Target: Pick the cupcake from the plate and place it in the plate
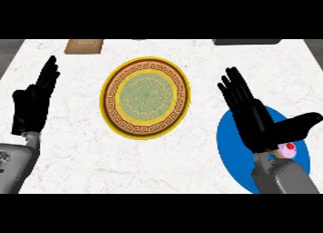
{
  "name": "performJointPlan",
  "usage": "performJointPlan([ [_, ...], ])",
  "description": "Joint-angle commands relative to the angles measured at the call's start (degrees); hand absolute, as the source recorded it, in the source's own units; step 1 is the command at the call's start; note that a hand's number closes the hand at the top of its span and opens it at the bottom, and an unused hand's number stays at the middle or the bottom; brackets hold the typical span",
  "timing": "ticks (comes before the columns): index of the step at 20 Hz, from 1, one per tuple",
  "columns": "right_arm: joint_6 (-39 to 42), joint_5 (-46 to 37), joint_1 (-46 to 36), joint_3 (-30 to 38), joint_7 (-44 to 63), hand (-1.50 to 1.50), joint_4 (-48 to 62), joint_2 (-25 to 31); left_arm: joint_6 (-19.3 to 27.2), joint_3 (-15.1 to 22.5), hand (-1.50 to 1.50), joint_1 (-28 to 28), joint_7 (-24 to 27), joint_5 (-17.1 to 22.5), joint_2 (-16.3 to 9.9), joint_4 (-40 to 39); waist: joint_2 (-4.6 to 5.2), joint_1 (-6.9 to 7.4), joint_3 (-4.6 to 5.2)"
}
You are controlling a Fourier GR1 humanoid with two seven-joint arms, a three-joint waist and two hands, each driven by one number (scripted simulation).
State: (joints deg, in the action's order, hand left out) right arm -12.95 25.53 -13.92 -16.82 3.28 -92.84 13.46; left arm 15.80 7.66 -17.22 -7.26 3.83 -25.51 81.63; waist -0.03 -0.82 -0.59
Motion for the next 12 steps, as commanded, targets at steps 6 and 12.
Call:
performJointPlan([
  [6,-17.8,7.14,4.84,28.64,-8.03,-1.5,-8.88,-1.31,0.11,-1.54,0.0,12.24,6.23,-3.29,-4.84,-1.11,-1.39,-2.07,0.48],
  [12,-40.44,-11.02,13.25,31.91,-17.19,-1.5,-9.31,-3.17,-0.8,-0.68,0.0,17.84,10.44,-2.02,-2.97,0.53,-0.98,-0.97,0.79],
])
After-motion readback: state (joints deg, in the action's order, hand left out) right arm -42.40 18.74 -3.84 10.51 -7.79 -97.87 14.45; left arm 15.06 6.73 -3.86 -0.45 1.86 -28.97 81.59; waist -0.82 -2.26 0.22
